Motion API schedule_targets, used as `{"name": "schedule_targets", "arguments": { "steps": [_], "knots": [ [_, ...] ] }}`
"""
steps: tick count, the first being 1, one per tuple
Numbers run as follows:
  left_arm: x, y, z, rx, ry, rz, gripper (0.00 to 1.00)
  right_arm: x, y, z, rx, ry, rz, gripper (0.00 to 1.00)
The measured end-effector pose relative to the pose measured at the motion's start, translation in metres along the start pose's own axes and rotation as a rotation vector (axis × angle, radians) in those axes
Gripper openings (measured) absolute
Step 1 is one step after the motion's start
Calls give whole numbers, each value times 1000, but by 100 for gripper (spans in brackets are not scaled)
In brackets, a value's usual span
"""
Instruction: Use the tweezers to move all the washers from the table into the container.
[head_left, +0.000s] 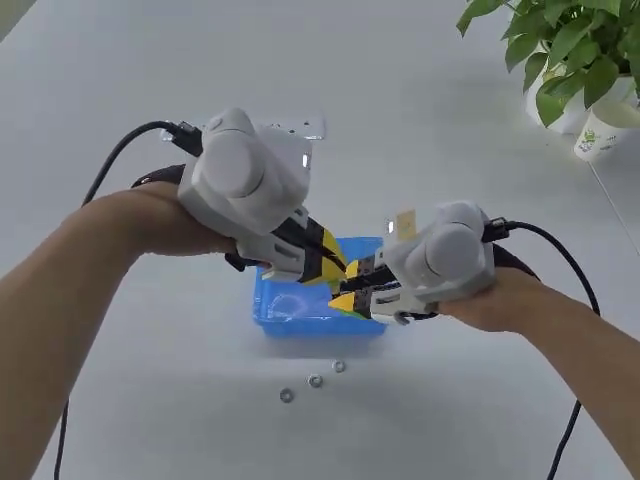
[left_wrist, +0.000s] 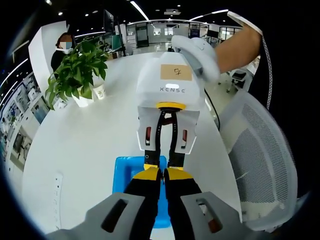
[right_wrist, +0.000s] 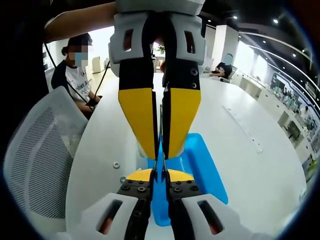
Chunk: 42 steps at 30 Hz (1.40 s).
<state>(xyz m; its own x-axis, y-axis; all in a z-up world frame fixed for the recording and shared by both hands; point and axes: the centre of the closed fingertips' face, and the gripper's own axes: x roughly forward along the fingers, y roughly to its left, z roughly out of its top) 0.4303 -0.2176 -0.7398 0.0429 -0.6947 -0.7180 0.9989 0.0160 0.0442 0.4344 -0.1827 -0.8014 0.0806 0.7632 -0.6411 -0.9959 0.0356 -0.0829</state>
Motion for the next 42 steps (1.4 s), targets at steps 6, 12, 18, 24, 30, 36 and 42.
{"name": "schedule_targets", "arguments": {
  "steps": [6,12,18,24,30,36,42],
  "knots": [
    [1,-8,-1,-3,1,-6,7,0,10,-1,1,3,5,11],
    [2,-15,-2,-9,-3,-11,7,0,20,-2,6,1,10,11],
    [5,-24,-4,-14,-3,-21,7,2,29,-5,13,1,18,11],
    [8,-30,-7,-19,-2,-28,7,4,35,-8,21,1,22,11],
    [11,-37,-11,-24,0,-34,7,5,41,-12,25,5,23,11],
    [15,-43,-14,-28,2,-45,7,8,47,-17,21,19,30,11],
    [19,-46,-19,-29,7,-53,7,11,50,-21,31,16,30,11]
  ]
}}
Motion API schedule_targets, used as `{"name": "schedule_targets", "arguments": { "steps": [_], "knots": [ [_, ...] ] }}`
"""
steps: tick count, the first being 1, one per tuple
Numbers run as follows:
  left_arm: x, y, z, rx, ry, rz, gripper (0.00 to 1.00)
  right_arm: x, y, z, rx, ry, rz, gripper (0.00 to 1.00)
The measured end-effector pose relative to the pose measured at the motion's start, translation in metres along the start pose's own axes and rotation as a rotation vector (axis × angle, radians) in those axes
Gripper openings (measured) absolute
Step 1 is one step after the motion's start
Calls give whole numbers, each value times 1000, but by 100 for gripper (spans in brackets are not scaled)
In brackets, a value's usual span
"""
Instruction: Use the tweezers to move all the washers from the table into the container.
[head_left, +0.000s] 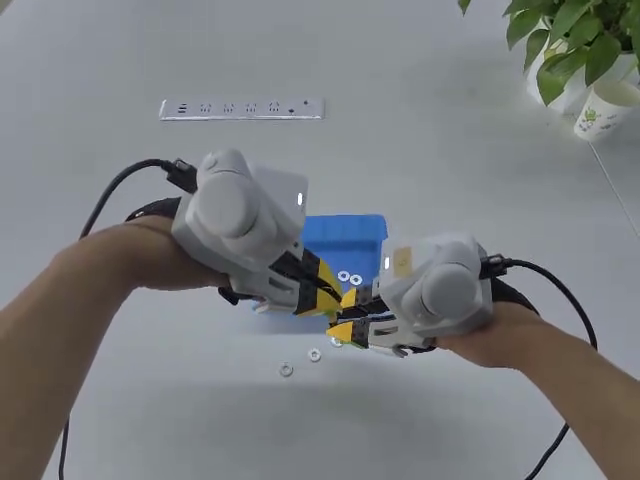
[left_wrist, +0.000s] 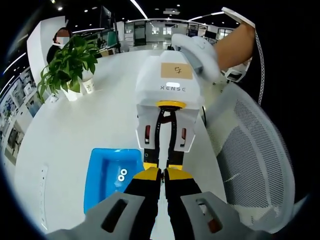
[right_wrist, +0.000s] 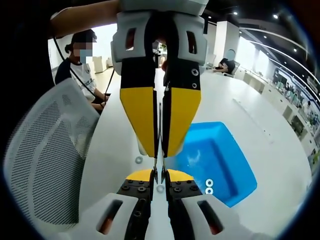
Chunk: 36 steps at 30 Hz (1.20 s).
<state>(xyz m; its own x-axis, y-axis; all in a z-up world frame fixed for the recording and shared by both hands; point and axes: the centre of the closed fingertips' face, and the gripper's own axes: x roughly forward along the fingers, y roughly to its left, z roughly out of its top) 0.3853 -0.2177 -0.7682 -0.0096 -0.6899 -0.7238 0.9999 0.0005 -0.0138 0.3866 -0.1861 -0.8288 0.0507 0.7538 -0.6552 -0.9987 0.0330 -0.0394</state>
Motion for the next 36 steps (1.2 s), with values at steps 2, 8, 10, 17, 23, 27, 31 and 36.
{"name": "schedule_targets", "arguments": {
  "steps": [2,8,10,17,23,27,31,36],
  "knots": [
    [2,0,-2,0,1,-1,7,1,1,-1,4,1,1,11],
    [9,-3,-8,3,4,-5,7,5,4,-10,4,14,2,11],
    [12,-4,-9,3,5,-7,7,6,5,-12,9,17,4,11],
    [16,-5,-14,1,14,-15,7,10,7,-17,17,21,9,11],
    [18,-5,-16,0,17,-13,7,12,6,-19,20,20,7,11],
    [19,-4,-17,0,17,-10,7,14,6,-20,24,16,5,12],
    [20,-4,-18,1,18,-11,7,15,5,-20,27,13,4,12],
    [22,-4,-19,1,22,-13,7,17,6,-22,28,14,6,12]
  ]
}}
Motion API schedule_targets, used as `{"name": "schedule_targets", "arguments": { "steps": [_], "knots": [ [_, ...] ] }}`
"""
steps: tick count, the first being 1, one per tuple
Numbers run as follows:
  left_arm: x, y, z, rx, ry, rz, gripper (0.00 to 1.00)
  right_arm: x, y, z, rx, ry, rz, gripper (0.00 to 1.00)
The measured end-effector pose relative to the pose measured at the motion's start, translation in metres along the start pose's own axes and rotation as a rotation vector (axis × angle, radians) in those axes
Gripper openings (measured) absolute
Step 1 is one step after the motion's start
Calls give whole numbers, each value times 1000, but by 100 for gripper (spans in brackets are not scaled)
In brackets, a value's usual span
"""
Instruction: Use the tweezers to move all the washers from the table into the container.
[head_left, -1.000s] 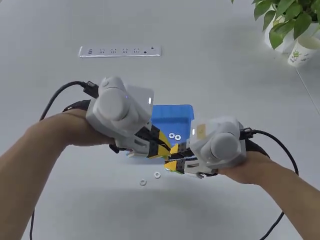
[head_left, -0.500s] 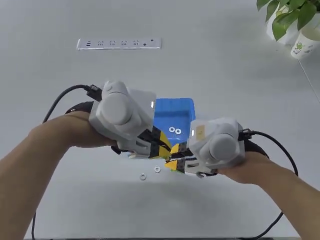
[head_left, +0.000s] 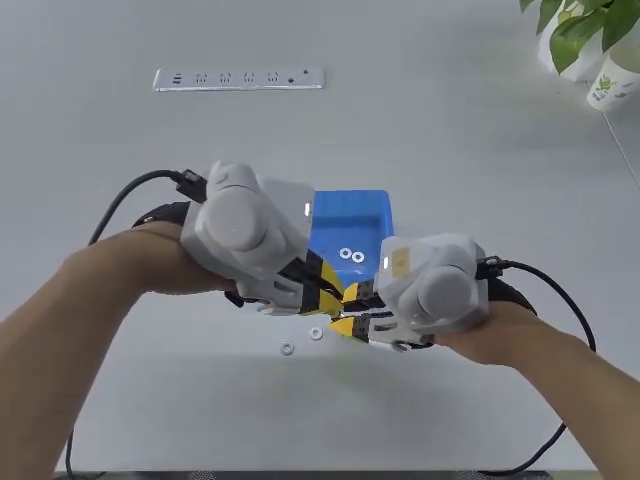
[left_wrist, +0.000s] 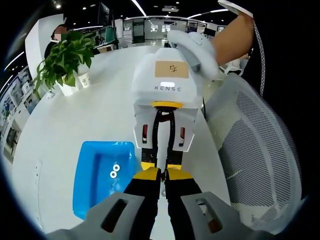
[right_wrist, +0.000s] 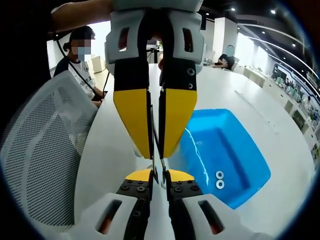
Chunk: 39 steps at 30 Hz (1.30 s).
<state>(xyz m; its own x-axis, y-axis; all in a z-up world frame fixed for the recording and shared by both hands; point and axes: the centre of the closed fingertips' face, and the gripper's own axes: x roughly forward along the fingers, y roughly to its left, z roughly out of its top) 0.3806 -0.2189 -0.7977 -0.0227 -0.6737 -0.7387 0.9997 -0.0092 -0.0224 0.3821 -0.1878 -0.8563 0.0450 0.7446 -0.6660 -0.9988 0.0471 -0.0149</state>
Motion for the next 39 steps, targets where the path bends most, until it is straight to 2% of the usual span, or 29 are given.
{"name": "schedule_targets", "arguments": {
  "steps": [39],
  "knots": [
    [4,8,-2,-6,-1,-11,7,3,-4,-3,33,-2,4,10]
  ]
}}
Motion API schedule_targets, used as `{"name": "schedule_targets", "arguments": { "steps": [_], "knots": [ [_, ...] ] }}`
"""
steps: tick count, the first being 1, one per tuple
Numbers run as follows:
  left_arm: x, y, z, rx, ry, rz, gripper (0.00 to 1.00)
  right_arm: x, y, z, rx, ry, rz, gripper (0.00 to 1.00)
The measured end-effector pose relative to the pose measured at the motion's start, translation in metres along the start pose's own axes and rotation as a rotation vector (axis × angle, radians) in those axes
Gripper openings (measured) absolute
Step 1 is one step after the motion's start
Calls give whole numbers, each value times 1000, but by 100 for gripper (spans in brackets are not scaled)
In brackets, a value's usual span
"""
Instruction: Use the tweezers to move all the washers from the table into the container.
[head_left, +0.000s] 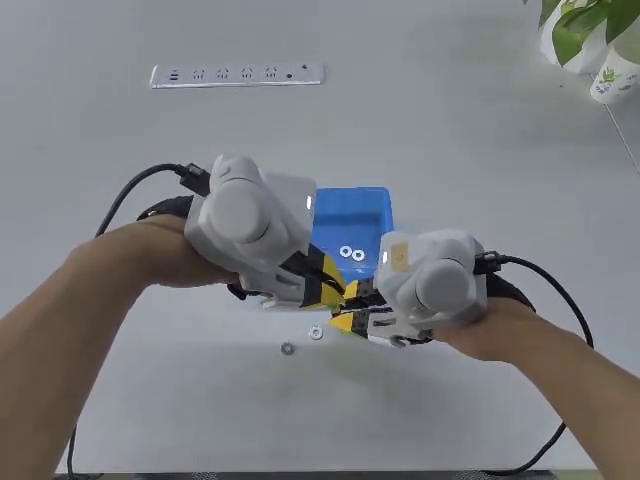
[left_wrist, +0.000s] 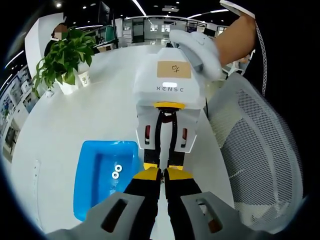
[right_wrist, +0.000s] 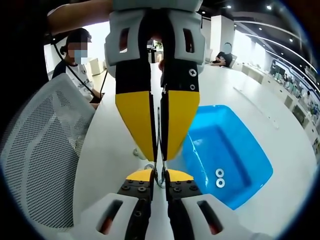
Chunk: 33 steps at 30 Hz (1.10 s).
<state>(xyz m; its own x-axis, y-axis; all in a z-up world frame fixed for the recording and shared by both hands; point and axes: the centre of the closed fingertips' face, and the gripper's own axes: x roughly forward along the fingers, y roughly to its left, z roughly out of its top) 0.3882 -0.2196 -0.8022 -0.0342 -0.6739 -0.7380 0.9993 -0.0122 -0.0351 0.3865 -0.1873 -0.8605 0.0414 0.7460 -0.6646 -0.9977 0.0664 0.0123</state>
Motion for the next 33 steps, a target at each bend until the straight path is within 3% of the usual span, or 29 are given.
{"name": "schedule_targets", "arguments": {
  "steps": [23,33],
  "knots": [
    [0,-2,0,2,6,-5,7,0,2,0,1,6,5,10],
    [-7,-3,7,5,-3,2,7,-6,2,6,-4,0,-1,10]
  ]
}}
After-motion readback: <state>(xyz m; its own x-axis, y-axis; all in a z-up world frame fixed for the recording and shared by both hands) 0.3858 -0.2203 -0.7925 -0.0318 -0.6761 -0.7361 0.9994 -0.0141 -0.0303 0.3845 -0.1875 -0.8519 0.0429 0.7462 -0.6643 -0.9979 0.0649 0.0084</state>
